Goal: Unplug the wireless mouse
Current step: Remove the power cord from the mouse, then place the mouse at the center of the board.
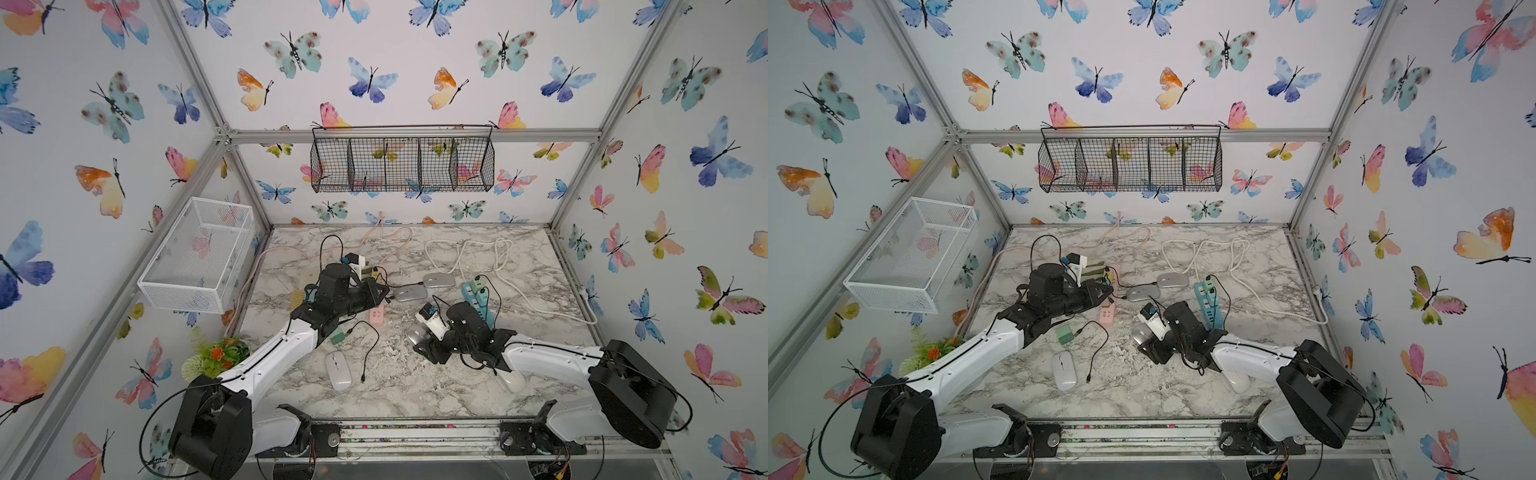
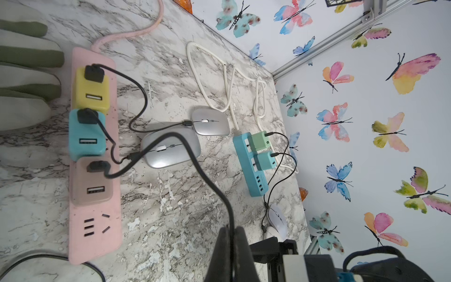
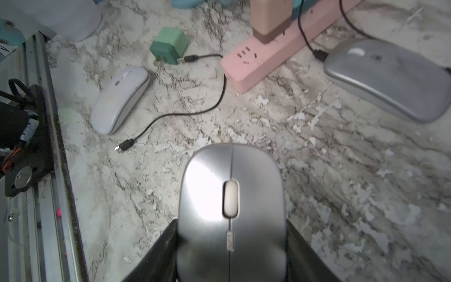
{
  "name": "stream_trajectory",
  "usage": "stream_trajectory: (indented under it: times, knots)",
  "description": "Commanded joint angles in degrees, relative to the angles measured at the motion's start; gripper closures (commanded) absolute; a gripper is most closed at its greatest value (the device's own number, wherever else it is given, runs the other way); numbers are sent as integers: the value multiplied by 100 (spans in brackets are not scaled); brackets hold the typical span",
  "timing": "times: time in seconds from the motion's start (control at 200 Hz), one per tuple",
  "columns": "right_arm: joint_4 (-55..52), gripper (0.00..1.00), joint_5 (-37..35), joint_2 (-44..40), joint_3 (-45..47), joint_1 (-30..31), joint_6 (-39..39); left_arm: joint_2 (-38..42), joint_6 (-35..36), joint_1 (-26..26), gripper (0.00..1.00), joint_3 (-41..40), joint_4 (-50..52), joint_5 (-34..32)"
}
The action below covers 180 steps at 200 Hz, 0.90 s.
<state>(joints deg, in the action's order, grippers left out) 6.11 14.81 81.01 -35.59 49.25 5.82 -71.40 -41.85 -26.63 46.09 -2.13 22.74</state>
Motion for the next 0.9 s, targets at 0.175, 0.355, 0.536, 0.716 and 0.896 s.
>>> stream_trajectory:
  times: [0.175,0.355,0.536,0.716,0.896]
  knots:
    - [17,99,-451,145,-278,315,1783,202,93,1,100,-116,-15,-15]
    - [-179,99,-1727,255,-555,1035,3094,483,4,30,100,-351,-15,-128]
    - [-362,99,-2457,303,-773,1655,4235,712,-131,202,100,-726,-220,90]
    - [-241,99,-2374,630,-846,2094,4940,896,-342,384,100,-1142,-508,383]
    - [-485,99,-2397,1067,-1263,2346,5161,1084,-357,575,100,-1432,-559,785]
